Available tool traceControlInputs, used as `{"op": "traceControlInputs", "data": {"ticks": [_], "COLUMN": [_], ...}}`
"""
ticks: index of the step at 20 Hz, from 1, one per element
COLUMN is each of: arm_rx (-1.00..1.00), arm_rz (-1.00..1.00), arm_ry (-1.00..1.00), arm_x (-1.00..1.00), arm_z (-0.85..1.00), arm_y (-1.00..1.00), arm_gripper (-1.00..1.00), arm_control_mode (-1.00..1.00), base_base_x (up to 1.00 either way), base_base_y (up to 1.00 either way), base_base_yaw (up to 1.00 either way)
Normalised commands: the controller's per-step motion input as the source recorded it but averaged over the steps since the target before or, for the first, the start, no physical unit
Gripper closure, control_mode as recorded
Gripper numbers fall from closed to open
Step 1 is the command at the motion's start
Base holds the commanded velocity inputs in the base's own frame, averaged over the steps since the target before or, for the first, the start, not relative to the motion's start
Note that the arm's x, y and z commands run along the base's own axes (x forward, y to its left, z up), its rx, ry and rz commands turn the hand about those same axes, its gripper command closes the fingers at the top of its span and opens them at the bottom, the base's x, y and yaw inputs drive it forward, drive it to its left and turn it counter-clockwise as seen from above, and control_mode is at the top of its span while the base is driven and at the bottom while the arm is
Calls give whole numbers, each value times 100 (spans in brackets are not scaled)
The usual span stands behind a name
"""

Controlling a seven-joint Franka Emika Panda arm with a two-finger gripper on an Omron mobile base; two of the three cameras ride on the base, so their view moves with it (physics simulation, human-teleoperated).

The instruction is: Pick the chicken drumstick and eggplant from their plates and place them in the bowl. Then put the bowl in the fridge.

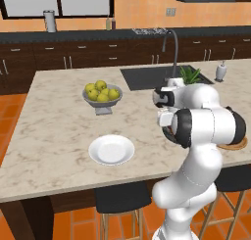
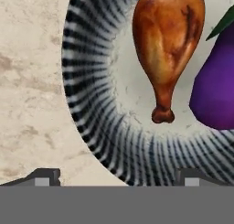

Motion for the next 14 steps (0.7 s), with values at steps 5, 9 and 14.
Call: {"op": "traceControlInputs", "data": {"ticks": [5, 9, 14], "arm_rx": [-3, 0, -1], "arm_rz": [16, 13, 7], "arm_ry": [-8, -1, -3], "arm_x": [18, 51, 6], "arm_z": [-45, -30, -23], "arm_y": [0, 0, 0], "arm_gripper": [-100, -100, -100], "arm_control_mode": [-100, -100, -100], "base_base_x": [0, 0, 0], "base_base_y": [0, 0, 0], "base_base_yaw": [0, 0, 0]}}
